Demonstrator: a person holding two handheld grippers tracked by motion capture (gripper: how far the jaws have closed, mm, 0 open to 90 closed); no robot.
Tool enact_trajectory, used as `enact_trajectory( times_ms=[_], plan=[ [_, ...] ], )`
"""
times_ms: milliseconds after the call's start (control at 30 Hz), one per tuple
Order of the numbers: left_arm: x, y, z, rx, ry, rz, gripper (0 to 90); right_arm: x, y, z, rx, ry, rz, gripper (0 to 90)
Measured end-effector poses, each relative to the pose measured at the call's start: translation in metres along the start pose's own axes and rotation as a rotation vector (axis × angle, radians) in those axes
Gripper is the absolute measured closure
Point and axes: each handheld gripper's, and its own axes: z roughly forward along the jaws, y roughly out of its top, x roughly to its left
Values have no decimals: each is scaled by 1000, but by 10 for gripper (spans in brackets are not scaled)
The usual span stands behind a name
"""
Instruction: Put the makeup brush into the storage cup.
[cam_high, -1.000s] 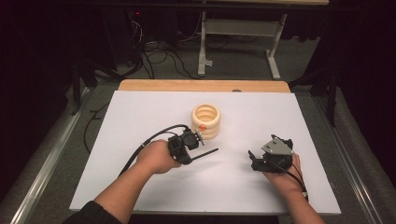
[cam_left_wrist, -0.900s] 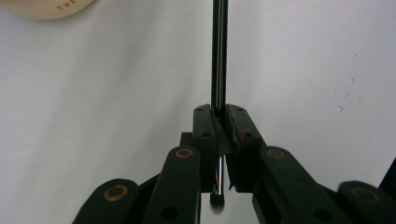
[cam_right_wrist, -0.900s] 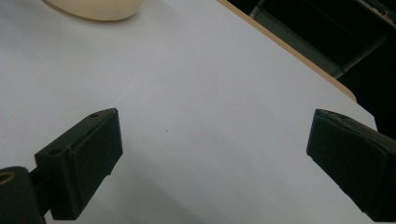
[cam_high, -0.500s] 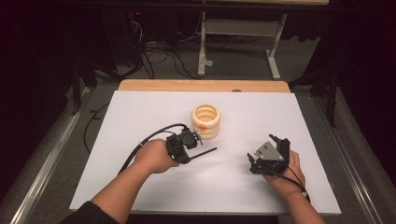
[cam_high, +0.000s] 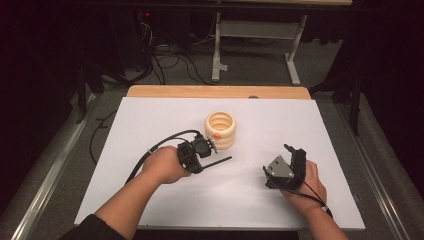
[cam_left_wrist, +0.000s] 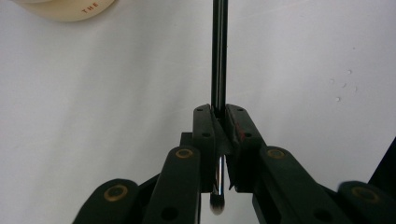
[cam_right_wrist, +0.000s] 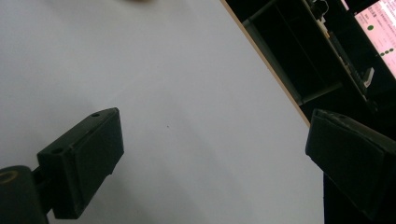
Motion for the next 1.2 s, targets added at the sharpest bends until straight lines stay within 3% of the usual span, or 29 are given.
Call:
enact_trajectory(
  times_ms=[33, 67, 100, 133, 200, 233, 300, 400, 500, 633, 667, 700, 733, 833, 867, 933, 1000, 1200],
  plan=[
    [0, 0, 0, 1, -1, 1, 831, 3, 1, 0, 3, -6, 13, 57],
    [0, 1, 1, 2, -1, 2, 831, -1, 1, -1, 9, 1, -55, 57],
    [0, 1, 1, 2, 0, 2, 831, 4, 1, -1, 10, -11, -10, 57],
    [0, 1, 2, 3, 2, 3, 831, 5, 2, 0, 1, -10, -14, 57],
    [0, 2, 2, 3, 1, 6, 831, 3, 2, -1, 7, -8, -70, 57],
    [0, 2, 2, 1, 0, 6, 831, 5, 2, -2, 25, -11, -65, 58],
    [0, 3, 3, -2, -1, 6, 831, 5, 3, -1, 17, -3, -105, 60],
    [-1, 3, 3, 4, 1, 10, 831, 10, 4, 0, 33, -2, -127, 62],
    [-1, 4, 4, 8, 1, 13, 831, 11, 5, 1, 25, 2, -188, 64],
    [-2, 5, 5, 8, -1, 22, 831, 16, 7, 1, 26, 1, -207, 72],
    [-3, 5, 5, 9, -1, 26, 831, 18, 7, 1, 31, -1, -192, 74],
    [-3, 5, 5, 9, -1, 25, 831, 17, 7, 1, 27, 3, -216, 78],
    [-3, 6, 5, 12, 0, 27, 831, 20, 7, 1, 34, -1, -199, 81],
    [-4, 7, 7, 18, 2, 33, 831, 22, 8, 1, 24, -4, -228, 99],
    [-4, 8, 7, 27, 3, 43, 831, 21, 9, 1, 18, -1, -261, 101],
    [-5, 9, 8, 33, 4, 48, 831, 25, 9, 0, 19, -11, -243, 113],
    [-5, 10, 9, 36, 3, 50, 831, 24, 11, 0, 12, -9, -297, 139],
    [-7, 13, 10, 45, 11, 64, 831, 30, 13, -2, 8, -17, -316, 172]
  ],
)
